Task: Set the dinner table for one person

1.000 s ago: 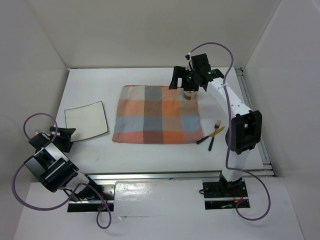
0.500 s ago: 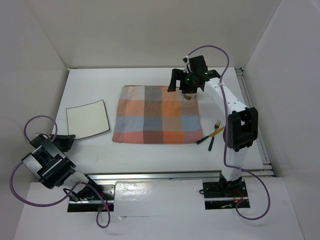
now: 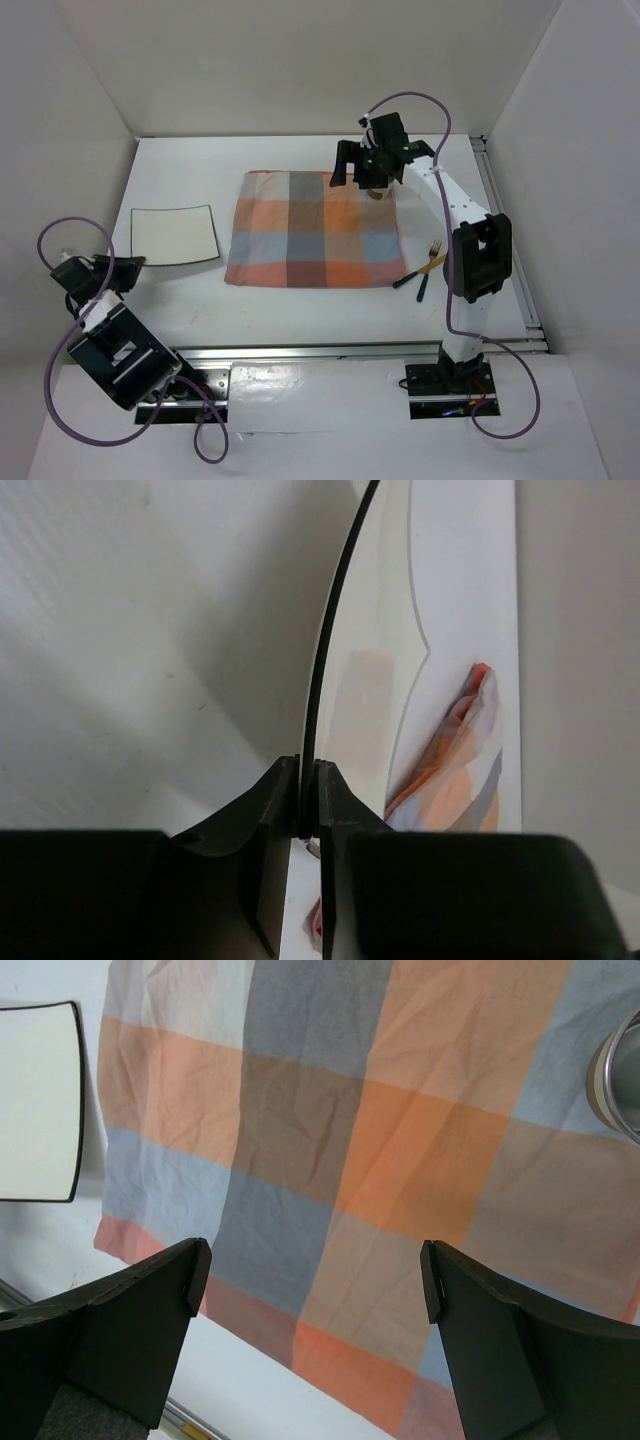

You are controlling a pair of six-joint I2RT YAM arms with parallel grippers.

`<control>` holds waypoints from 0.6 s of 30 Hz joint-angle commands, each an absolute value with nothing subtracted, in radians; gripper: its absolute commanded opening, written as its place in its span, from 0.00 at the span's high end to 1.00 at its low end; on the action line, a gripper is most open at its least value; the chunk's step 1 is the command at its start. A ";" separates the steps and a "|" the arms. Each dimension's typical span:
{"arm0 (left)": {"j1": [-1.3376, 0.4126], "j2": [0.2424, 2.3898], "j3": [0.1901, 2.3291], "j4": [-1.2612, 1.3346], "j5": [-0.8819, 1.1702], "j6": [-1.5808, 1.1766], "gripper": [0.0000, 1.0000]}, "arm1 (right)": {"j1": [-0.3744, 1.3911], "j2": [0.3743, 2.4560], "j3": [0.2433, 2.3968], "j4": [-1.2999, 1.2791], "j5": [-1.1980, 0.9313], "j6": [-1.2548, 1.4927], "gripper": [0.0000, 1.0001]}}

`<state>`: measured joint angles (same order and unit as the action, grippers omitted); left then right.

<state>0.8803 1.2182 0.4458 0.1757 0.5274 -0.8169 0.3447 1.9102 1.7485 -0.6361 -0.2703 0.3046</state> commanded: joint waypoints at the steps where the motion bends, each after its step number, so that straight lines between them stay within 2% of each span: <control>1: 0.871 1.180 0.534 0.176 0.619 -0.821 1.00 | 0.360 1.910 1.801 -0.635 -0.252 0.293 0.00; 8: 0.850 1.170 0.597 0.241 0.756 -0.868 1.00 | 0.360 1.888 1.801 -0.644 -0.232 0.293 0.00; 18: 0.828 1.104 0.742 0.193 0.776 -0.894 1.00 | 0.360 1.858 1.781 -0.644 -0.202 0.293 0.00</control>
<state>0.8265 1.1793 0.6285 0.0731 0.6544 -0.8181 0.3508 1.9099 1.7561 -0.6407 -0.2214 0.3016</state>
